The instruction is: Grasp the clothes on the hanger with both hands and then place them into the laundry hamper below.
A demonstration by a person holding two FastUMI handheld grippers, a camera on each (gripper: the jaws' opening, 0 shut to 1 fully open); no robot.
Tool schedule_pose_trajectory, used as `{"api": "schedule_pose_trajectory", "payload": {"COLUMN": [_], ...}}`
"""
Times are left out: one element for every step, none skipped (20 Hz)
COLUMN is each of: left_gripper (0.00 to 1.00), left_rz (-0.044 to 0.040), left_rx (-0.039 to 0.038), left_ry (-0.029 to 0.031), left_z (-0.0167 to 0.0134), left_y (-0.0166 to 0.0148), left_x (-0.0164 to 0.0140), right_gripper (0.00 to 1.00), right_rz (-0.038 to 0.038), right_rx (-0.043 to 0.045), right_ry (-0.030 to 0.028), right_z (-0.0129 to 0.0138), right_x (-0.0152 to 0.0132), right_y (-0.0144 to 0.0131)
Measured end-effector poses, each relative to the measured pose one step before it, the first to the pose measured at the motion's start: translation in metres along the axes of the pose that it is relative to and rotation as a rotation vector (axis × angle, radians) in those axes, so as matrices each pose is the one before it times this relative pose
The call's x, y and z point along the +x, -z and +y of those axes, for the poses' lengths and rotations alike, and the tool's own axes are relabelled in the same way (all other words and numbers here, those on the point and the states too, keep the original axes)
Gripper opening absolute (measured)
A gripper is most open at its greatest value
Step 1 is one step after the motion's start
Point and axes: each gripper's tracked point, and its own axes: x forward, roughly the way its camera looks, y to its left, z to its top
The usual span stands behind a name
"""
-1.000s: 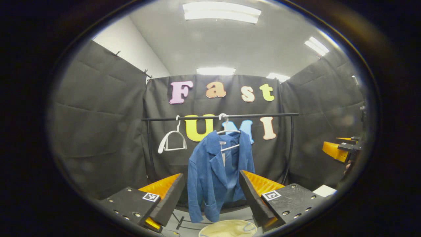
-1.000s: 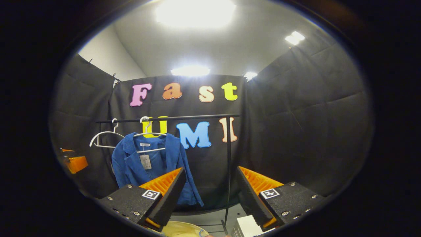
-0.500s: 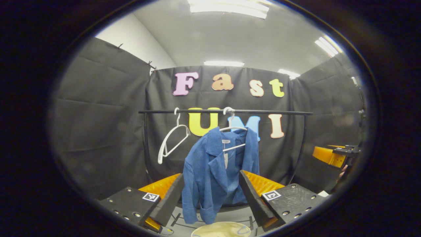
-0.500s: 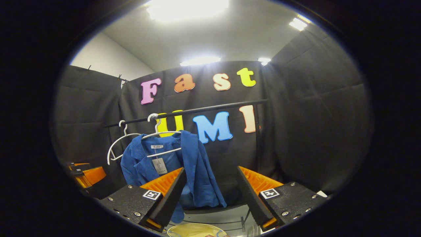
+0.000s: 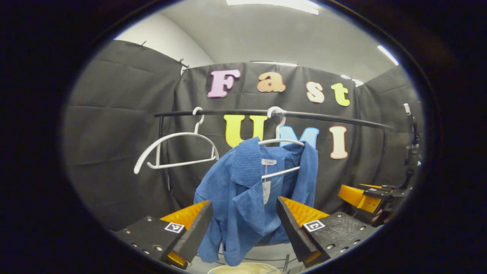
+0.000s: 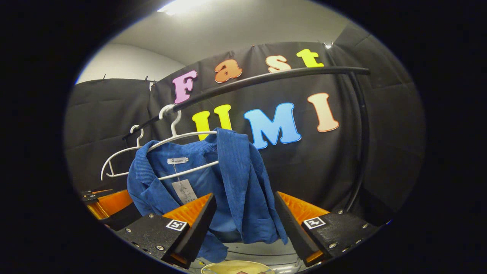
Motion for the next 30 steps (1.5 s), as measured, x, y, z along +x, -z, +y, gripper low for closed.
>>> {"api": "schedule_pose_trajectory", "payload": {"left_gripper": [0.97,0.98,0.97,0.97,0.98,0.98,0.98,0.98,0.97,0.97,0.97,0.97,0.97,0.98,0.98,0.98,0.98,0.98,0.98,0.98,0.92,0.86,0.8,0.77,0.67,0.57,0.48,0.39,0.29,0.2], "left_rz": [0.00552,0.00956,0.00833,0.00648,0.00299,0.00017,-0.00034,-0.00087,0.00271,0.00944,0.00638,0.00436,-0.00417,-0.00836,-0.00631,-0.00655,-0.00302,-0.00109,-0.00269,0.00177,0.00078,0.00505,0.00847,0.00523,0.00048,-0.00568,-0.00665,-0.00486,-0.00184,0.00525], "left_rx": [-0.00837,-0.00918,-0.00806,-0.00762,-0.00513,-0.00065,0.00118,0.00167,0.00179,0.00715,0.00619,-0.00327,-0.01221,-0.01112,-0.00709,-0.00208,-0.00146,-0.00263,-0.0029,0.01369,0.0255,0.01359,-0.00108,-0.0075,-0.01049,-0.01318,-0.01444,-0.01106,-0.01206,-0.00295], "left_ry": [-0.01025,-0.01583,-0.01587,-0.01613,-0.01332,-0.0182,-0.02194,-0.02085,-0.02413,-0.02559,-0.03307,-0.0266,-0.01309,-0.0091,-0.00341,-0.00268,-0.00408,0.00087,0.00861,0.00997,-0.00767,-0.00562,-0.00215,-0.0058,0.00243,-0.00063,-0.00161,-0.01316,0.01173,0.01615], "left_z": [-0.00441,-0.00303,-0.00284,-0.00159,-0.0022,-0.00085,-0.00054,0.00233,0.00235,0.00209,0.00227,0.00253,-0.00173,-0.00012,0.00042,0.00129,0.0021,0.00105,-0.0014,-0.00136,0.00366,0.00365,0.00036,0.0015,0.00225,0.00259,0.00465,0.0066,0.00126,-0.00142], "left_y": [0.00458,0.00416,0.00319,0.00205,0.00156,0.00044,-0.00021,0.003,0.00158,0.00368,0.00417,0.00219,0.00036,-0.00157,-0.00036,-0.00084,0.00014,-0.00002,0.00053,-0.00007,0.00115,-0.00028,0.00054,0.00091,-0.00008,-0.00166,-0.00149,-0.00073,-0.00021,0.00081], "left_x": [0.01156,0.01317,0.01174,0.01057,0.00996,0.00975,0.00885,0.00556,0.00618,0.0071,0.00983,0.00702,0.00567,0.00442,0.0019,0.00242,0.00127,0.00102,0.00115,0.00072,0.00304,0.00236,0.00062,0.00102,0.00068,-0.00092,-0.00296,-0.00728,-0.00031,-0.00173], "right_gripper": [0.95,0.95,0.95,0.95,0.95,0.95,0.95,0.95,0.95,0.91,0.91,0.95,0.95,0.95,0.95,0.95,0.95,0.95,0.95,0.95,0.95,0.94,0.9,0.87,0.8,0.71,0.54,0.37,0.19,0.11], "right_rz": [-0.00071,0.00028,0.00067,0.00308,0.00617,0.00666,0.00155,0.00314,0.00623,0.00921,0.00276,0.00522,0.00076,-0.00038,-0.00196,-0.00167,0.00045,0.00072,0.00293,-0.00381,-0.01838,-0.01738,-0.00227,0.00872,0.0136,0.0097,0.00806,-0.00086,-0.01231,-0.01429], "right_rx": [0.00669,0.00377,0.00597,0.01044,0.01185,0.00878,0.00231,-0.0001,-0.0014,-0.00258,-0.00403,-0.00097,0.01111,0.0157,0.01196,-0.00243,-0.01727,-0.02292,-0.0218,-0.01143,-0.01121,-0.01739,-0.00742,0.00705,0.01694,0.0179,0.01095,0.00478,-0.00822,-0.02279], "right_ry": [-0.0142,-0.01359,-0.01017,-0.01479,-0.01555,-0.0134,-0.00701,-0.0037,-0.00651,-0.00211,0.00331,0.00651,-0.00625,-0.00781,-0.00783,-0.00337,0.00103,0.00637,0.00624,0.0037,0.01512,0.0116,-0.0084,-0.01486,-0.01836,-0.02007,-0.00208,0.00906,0.00337,-0.00459], "right_z": [0.00017,0.00087,-0.00061,0.00231,0.00306,0.002,0.00005,-0.00082,0.00043,0.00035,-0.00177,-0.00369,-0.00004,0.00229,0.00236,0.0025,-0.00039,-0.0004,-0.00155,-0.00035,-0.00266,-0.00363,0.00145,0.004,0.00304,0.00222,-0.00116,-0.00506,-0.00319,-0.00121], "right_x": [0.01422,0.01261,0.01193,0.01148,0.01092,0.01009,0.00933,0.00796,0.00914,0.00806,0.00852,0.00835,0.00661,0.00565,0.00364,0.00114,0.00202,0.00129,0.00248,0.00055,-0.00005,0.00129,0.0015,0.00236,-0.00041,0.00096,0.00042,-0.00005,-0.00094,0.00338], "right_y": [-0.00106,-0.00005,-0.00116,0.00044,0.00014,0.0017,-0.00021,0.00076,0.00096,0.00317,-0.00021,-0.00043,-0.00095,-0.00034,-0.0006,0.00258,0.00105,0.00225,0.00135,0.00037,-0.00364,-0.00239,-0.00034,0.00272,0.00195,0.00104,0.00091,-0.00073,-0.00357,-0.00307]}}
